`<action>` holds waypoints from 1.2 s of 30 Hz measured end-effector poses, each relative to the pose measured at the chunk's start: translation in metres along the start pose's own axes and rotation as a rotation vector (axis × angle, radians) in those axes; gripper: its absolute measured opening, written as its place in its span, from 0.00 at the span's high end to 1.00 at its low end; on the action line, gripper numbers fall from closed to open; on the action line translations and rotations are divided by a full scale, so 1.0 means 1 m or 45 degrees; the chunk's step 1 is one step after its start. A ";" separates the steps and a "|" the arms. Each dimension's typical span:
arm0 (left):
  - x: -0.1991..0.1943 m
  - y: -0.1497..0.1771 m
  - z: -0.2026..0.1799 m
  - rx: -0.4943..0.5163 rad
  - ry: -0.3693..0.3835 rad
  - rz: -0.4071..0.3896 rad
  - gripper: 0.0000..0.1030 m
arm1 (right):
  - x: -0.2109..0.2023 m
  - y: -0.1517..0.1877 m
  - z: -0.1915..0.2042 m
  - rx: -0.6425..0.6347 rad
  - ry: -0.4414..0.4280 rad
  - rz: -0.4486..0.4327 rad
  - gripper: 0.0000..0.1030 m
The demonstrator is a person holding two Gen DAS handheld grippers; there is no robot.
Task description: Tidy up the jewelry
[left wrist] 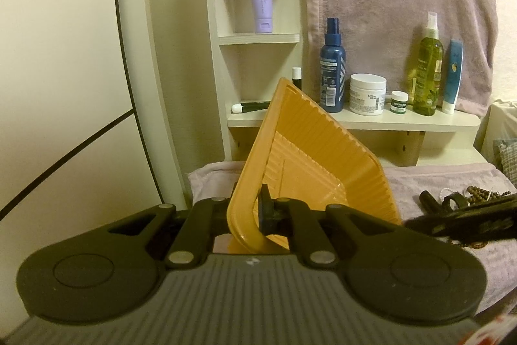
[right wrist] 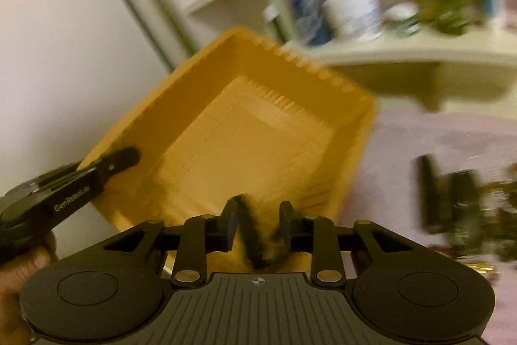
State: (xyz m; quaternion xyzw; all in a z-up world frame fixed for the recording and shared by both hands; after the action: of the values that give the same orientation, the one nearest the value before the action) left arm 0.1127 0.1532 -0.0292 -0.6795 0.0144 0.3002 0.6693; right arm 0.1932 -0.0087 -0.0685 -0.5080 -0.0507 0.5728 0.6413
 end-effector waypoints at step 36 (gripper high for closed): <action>-0.003 0.001 -0.001 0.011 -0.009 -0.003 0.93 | -0.153 0.021 -0.169 -0.137 0.885 -0.105 0.94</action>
State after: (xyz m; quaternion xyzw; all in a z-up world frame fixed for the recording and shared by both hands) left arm 0.1106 0.1509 -0.0288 -0.6757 0.0125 0.3016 0.6725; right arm 0.2365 -0.2329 -0.0860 -0.7030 0.1200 0.3359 0.6152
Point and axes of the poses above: each gripper's, at about its wrist camera, not at the fingertips, and x roughly the way its jaws point, z to its left, y to its underside, the point moved 9 cm from there along x, roughly the way its jaws point, and after that the axes turned 1 degree about -z, right-handed, at the moved point
